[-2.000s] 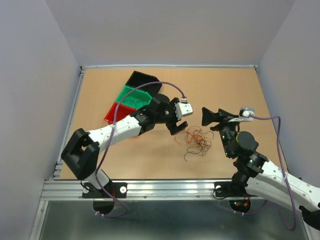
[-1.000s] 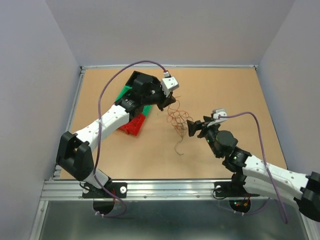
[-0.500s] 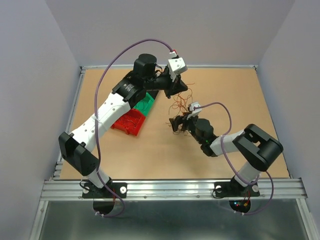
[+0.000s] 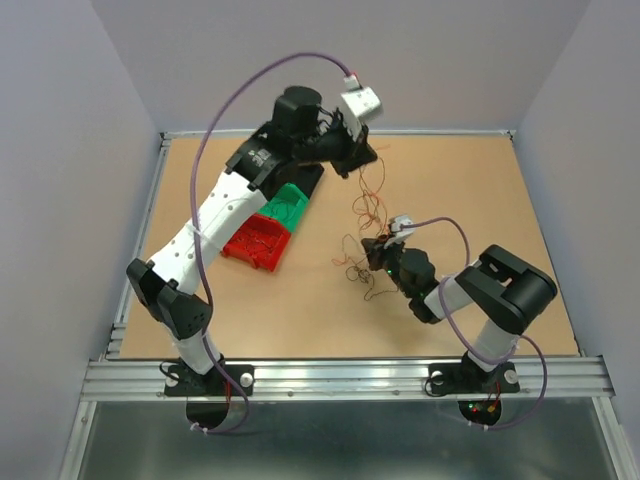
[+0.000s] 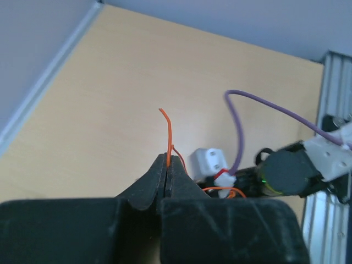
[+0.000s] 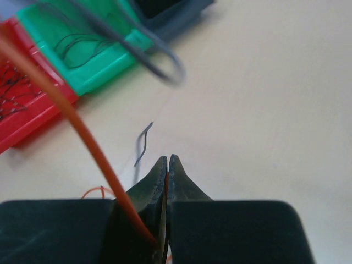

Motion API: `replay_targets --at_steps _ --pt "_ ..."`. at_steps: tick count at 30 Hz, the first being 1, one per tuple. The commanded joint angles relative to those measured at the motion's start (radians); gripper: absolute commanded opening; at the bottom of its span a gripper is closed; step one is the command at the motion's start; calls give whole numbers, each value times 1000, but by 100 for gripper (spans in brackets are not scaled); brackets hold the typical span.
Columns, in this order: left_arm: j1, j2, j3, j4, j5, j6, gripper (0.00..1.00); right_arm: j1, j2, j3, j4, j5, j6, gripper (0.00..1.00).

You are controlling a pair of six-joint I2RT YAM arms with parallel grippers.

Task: Untangle the cables

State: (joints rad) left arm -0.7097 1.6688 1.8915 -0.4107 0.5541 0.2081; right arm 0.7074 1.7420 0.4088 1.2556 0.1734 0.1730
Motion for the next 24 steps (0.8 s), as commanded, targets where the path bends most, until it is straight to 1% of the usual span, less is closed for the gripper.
replay_targets --at_steps 1,2,3,4,5,6,7,8,11,12,14,15,17,18,19,20,21,22,23,24 --pt "184 -76 288 55 -200 -145 0 -129 -117 -163 454 245 266 1" --pt "378 -83 335 65 -194 -271 0 -266 -180 -192 409 229 364 0" --pt "468 -89 386 82 -186 -327 0 -340 -206 -255 322 166 528 0" --pt "542 -131 373 107 -187 -358 0 -409 -234 -284 302 135 575 0" --pt "679 -167 332 184 -192 -399 0 -515 -286 -324 292 121 607 1" --pt "737 -205 187 237 -200 -418 0 -551 -326 -352 274 120 652 0" --pt "780 -246 105 287 -210 -433 0 -592 -364 -372 240 98 667 0" --pt "829 -320 -45 382 -214 -444 0 -656 -454 -386 132 84 677 1" --pt "842 -403 -184 479 -220 -424 0 -684 -580 -392 -36 98 689 1" --pt "839 -412 -240 498 -162 -421 0 -683 -642 -398 -45 95 680 1" --pt "834 -426 -275 527 -94 -427 0 -683 -697 -398 -54 45 660 1" --pt "825 -422 -279 553 -10 -420 0 -683 -714 -400 -68 14 643 1" --pt "776 -405 -250 532 16 -380 0 -684 -752 -374 -93 -112 587 1" --pt "761 -399 -240 527 33 -365 0 -683 -759 -364 -93 -156 571 0" --pt "730 -386 -226 515 39 -342 0 -683 -759 -351 -96 -252 550 0" --pt "718 -377 -210 501 33 -334 0 -683 -751 -335 -100 -302 536 1" --pt "713 -370 -186 477 35 -329 0 -684 -742 -291 -125 -355 508 13" --pt "713 -360 -177 466 35 -325 0 -683 -727 -266 -145 -471 493 21" --pt "713 -347 -170 458 35 -323 0 -684 -689 -245 -162 -526 482 33" --pt "678 -343 -172 454 35 -325 0 -683 -671 -228 -168 -567 474 57"
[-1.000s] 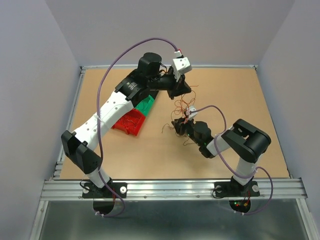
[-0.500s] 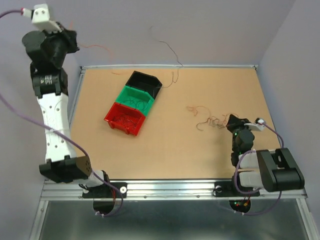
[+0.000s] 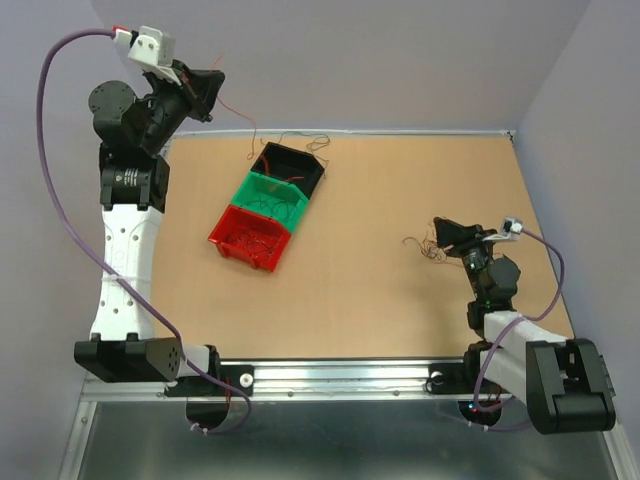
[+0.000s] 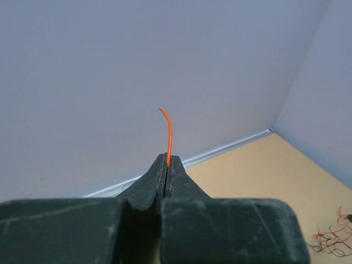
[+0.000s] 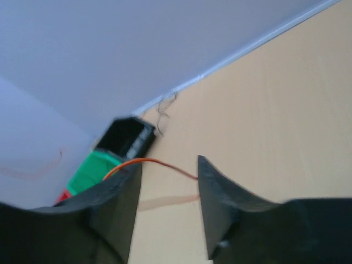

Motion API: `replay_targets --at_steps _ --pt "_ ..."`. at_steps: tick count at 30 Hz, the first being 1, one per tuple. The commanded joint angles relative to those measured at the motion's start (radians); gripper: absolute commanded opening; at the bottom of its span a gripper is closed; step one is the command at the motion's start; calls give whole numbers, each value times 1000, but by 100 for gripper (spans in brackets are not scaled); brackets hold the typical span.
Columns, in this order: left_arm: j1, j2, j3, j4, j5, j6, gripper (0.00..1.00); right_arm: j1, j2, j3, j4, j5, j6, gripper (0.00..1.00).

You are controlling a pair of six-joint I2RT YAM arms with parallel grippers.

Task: Untangle the cables

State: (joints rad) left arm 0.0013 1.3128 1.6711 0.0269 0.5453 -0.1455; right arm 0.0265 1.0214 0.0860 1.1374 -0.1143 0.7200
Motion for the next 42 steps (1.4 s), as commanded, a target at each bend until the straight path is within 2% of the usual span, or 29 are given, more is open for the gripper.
replay_targets --at_steps 1,3,6,11,13,18,20,23,27,30,34,40,42 --pt "-38 14 46 16 48 32 0 0 65 112 -48 -316 -80 65" --pt "-69 17 27 18 59 56 0 15 86 124 -50 -321 -99 78" --pt "-134 11 -13 18 53 102 0 33 98 153 -73 -338 -111 85" --pt "-219 -3 -69 33 42 141 0 121 160 282 -229 -262 -182 86" --pt "-256 2 -97 45 42 193 0 131 225 334 -232 -246 -179 85" --pt "-271 49 -113 67 16 201 0 176 327 419 -234 -225 -186 81" --pt "-271 58 -128 76 8 202 0 202 365 498 -258 -217 -218 82" --pt "-271 11 -249 171 -37 181 0 256 475 671 -379 -171 -261 83" --pt "-270 -143 -483 353 -123 155 0 292 653 869 -484 -154 -242 83" --pt "-270 -213 -582 367 -191 156 0 314 804 1030 -492 -148 -205 83" --pt "-270 -276 -617 380 -223 149 0 326 1058 1254 -502 -148 -85 82" --pt "-270 -300 -649 389 -260 149 0 326 1322 1599 -540 -111 96 82" --pt "-270 -297 -649 390 -262 150 0 326 1406 1661 -564 -90 139 82"
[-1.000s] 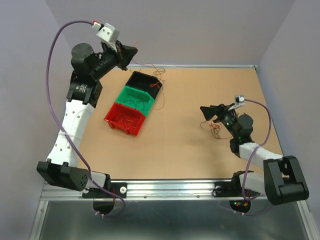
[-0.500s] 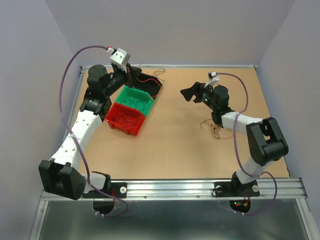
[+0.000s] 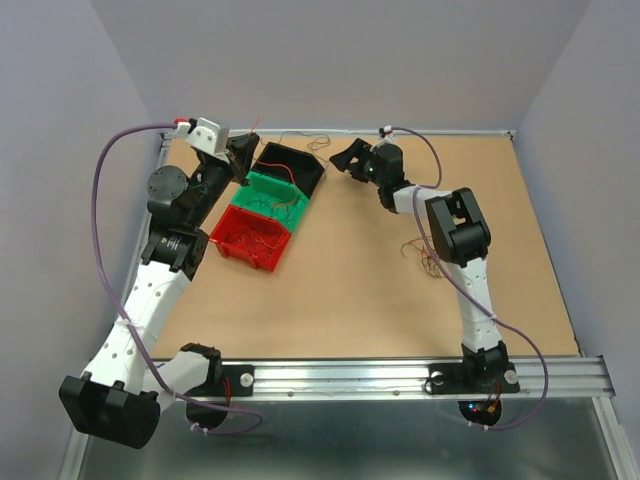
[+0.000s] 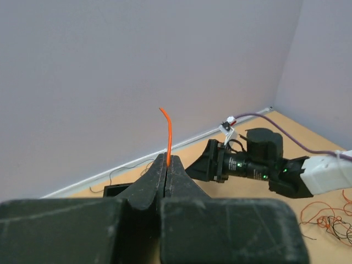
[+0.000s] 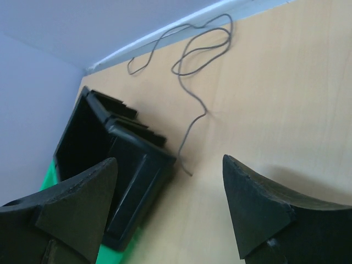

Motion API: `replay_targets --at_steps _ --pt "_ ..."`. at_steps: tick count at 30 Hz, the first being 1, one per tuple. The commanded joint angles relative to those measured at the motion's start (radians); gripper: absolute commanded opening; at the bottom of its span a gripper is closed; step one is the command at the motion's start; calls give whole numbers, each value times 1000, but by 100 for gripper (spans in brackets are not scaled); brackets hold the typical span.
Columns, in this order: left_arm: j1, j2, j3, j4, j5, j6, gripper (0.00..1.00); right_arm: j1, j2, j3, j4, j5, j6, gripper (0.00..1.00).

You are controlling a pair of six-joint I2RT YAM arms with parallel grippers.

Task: Untangle the cables

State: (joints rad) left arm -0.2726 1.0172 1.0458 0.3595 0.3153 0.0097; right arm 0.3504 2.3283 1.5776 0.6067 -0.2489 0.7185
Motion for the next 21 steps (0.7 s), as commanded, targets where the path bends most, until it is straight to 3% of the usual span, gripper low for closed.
replay_targets --at_steps 1,13,21 --pt "4 -2 -24 58 -32 -5 0 2 124 189 -35 54 162 82" --pt "4 0 -23 52 -44 -34 0 33 445 605 -140 57 401 81" --pt "6 -12 -26 50 -50 -36 0 61 402 529 -148 112 443 76"
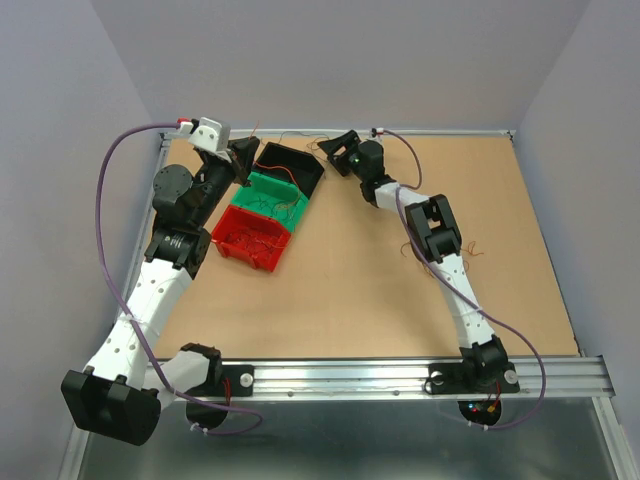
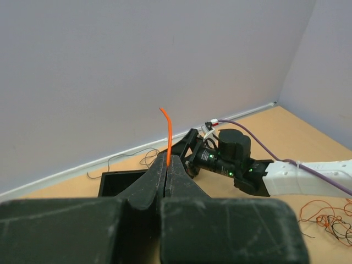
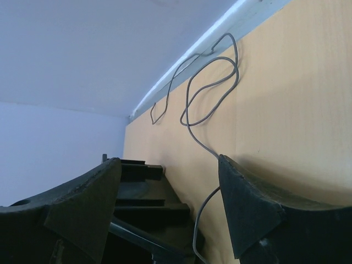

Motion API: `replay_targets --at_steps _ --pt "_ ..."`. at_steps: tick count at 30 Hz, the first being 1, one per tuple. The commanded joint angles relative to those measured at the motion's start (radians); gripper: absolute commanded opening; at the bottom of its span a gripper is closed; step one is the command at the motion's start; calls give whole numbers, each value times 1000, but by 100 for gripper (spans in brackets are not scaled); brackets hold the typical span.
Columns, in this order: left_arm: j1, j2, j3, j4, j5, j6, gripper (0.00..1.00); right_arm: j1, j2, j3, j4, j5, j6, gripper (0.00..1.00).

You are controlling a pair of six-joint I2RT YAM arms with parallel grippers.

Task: Untangle the cables

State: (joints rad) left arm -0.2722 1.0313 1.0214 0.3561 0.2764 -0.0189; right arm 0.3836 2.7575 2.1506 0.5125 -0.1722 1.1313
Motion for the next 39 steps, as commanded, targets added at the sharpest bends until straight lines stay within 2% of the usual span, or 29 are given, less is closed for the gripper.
replay_targets --at_steps 1,5,7,9,10,12,13,14,15,16,17,19,20,22,23,24,25,27,28,29,30,32,39 --pt "4 -28 -3 53 -11 -7 0 29 -47 -64 -58 40 24 77" --pt "5 -39 -6 52 -9 -7 0 52 -148 -248 -75 163 -27 80" --pt "4 -45 -7 53 -8 -9 0 61 -182 -284 -69 198 -36 80" --pt "4 -46 -9 52 -5 -12 0 63 -190 -310 -51 198 -33 70" --pt "4 -47 -9 52 -5 -12 0 63 -187 -310 -49 183 -22 58" --pt "4 -43 -9 52 -3 -12 0 66 -182 -314 -11 178 -10 41" --pt "4 -43 -9 52 -3 -13 0 66 -176 -311 6 145 -2 12" --pt "4 -42 -9 52 -5 -13 0 58 -176 -345 47 126 8 1" --pt "4 -43 -9 52 -5 -13 0 51 -200 -345 90 141 21 1" --pt "4 -42 -10 50 -5 -13 0 46 -240 -503 159 167 30 1" --pt "4 -42 -11 50 -5 -10 0 31 -353 -591 263 268 27 1" --pt "4 -40 -14 52 -12 -10 0 21 -471 -760 334 359 -5 1" --pt "4 -40 -12 52 -9 -10 0 17 -537 -911 375 384 -55 1" --pt "5 -36 -14 55 -8 -12 0 -3 -707 -1058 483 381 -93 1" --pt "4 -30 -12 55 -9 -13 0 -5 -760 -1198 519 375 -152 0" --pt "4 -25 -12 57 -3 -13 0 -8 -813 -1254 546 375 -186 1" --pt "4 -20 -12 57 0 -15 0 -8 -934 -1305 544 375 -217 1" --pt "5 -8 -7 55 7 -15 0 -6 -1043 -1425 496 323 -310 1" --pt "4 1 -4 53 17 -16 0 -8 -1150 -1440 365 282 -370 1" --pt "4 1 -1 52 21 -16 0 -8 -1206 -1448 363 281 -370 1" --pt "4 6 0 50 29 -18 0 -8 -1251 -1460 243 246 -434 1" --pt "4 7 0 50 33 -21 0 -5 -1384 -1485 163 232 -510 1" --pt "4 12 23 56 63 -13 0 -5 -1755 -1630 -17 270 -582 1"
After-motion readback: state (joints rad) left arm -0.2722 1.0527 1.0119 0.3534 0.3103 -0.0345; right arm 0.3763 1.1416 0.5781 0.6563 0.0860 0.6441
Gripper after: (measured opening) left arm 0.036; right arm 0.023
